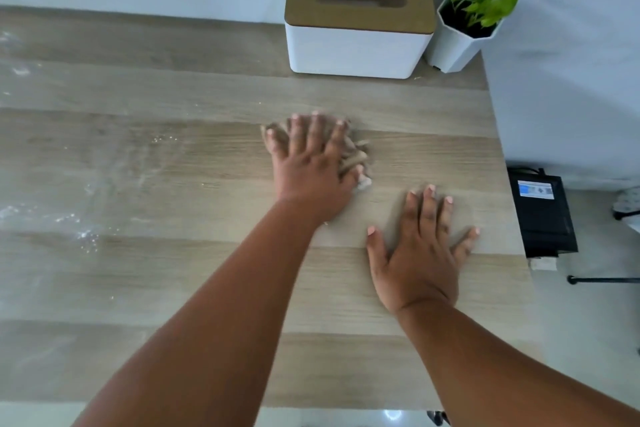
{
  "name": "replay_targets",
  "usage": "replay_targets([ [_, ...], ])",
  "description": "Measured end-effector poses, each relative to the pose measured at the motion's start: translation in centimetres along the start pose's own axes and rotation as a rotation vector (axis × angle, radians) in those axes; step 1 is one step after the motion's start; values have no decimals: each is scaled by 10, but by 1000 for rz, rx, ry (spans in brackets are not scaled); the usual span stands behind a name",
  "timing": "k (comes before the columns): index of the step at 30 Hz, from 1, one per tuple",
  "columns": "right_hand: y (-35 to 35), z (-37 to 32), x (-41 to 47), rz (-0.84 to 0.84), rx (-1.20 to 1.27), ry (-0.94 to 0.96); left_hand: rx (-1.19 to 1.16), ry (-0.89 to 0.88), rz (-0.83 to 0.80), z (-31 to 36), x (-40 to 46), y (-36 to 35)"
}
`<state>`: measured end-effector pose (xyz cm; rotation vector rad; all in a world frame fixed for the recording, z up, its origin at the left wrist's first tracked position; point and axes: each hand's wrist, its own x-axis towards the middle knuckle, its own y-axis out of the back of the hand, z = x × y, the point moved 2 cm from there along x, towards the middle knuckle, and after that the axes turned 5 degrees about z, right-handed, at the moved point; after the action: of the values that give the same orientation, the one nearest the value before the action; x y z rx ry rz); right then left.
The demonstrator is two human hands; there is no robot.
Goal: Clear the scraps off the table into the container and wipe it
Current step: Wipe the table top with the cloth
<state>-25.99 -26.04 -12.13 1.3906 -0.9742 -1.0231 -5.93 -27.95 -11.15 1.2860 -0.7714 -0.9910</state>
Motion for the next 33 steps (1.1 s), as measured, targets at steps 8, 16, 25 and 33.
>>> replay_targets([
  [8,5,-3,-1,-12,19,7,-8,-173,123,-49,-87,-1],
  [16,5,0,-1,-24,46,17,-46,320,-14,-73,45,12],
  [25,4,0,-1,-9,43,15,-117,-182,-13,5,-13,7],
  [33,5,-2,-1,-13,41,-1,-63,-23,45,-61,-61,12],
])
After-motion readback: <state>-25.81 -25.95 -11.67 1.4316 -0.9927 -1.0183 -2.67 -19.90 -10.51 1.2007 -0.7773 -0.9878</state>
